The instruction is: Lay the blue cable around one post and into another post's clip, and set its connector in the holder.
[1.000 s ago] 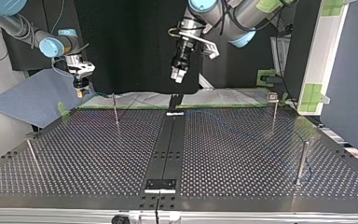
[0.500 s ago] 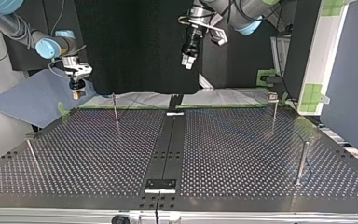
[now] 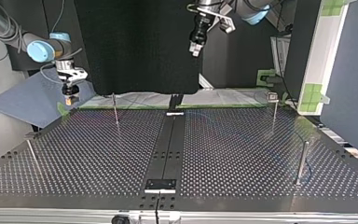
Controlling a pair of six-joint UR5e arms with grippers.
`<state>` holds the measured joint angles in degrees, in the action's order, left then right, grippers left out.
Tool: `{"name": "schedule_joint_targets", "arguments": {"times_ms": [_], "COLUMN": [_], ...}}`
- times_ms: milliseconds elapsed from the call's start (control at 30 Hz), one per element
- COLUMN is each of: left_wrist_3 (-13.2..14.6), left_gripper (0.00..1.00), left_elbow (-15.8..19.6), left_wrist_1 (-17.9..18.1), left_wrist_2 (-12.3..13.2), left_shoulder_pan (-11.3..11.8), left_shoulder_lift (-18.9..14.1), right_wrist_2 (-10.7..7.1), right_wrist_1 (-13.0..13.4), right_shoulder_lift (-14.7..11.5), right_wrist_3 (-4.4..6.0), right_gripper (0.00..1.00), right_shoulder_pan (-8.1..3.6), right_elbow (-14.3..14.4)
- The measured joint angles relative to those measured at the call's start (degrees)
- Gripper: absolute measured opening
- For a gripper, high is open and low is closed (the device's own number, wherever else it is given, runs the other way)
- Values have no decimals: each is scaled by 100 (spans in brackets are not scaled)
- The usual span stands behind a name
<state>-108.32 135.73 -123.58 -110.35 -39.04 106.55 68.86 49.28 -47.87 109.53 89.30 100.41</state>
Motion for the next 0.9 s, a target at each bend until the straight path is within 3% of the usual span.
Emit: {"name": "schedule_joint_targets", "arguments": {"times_ms": [233,667,767,900], "left_wrist_3": [-3,-4,-4,-4], "left_gripper": [100,100,100,100], "left_elbow": [316,941,1091,1243], "left_wrist_1": [48,49,45,44], "left_wrist_2": [24,27,25,27], "left_shoulder_pan": [-6,-29,-31,-32], "left_shoulder_lift": [0,-2,-1,-1], "right_wrist_2": [-22,-3,45,86], "right_wrist_1": [-310,-918,-1052,-1257], "right_shoulder_lift": [-317,-942,-1102,-1317], "right_wrist_3": [113,152,132,32], "right_gripper": [0,0,0,0], "right_shoulder_pan": [97,283,331,391], "right_elbow": [-2,-27,-91,-205]}}
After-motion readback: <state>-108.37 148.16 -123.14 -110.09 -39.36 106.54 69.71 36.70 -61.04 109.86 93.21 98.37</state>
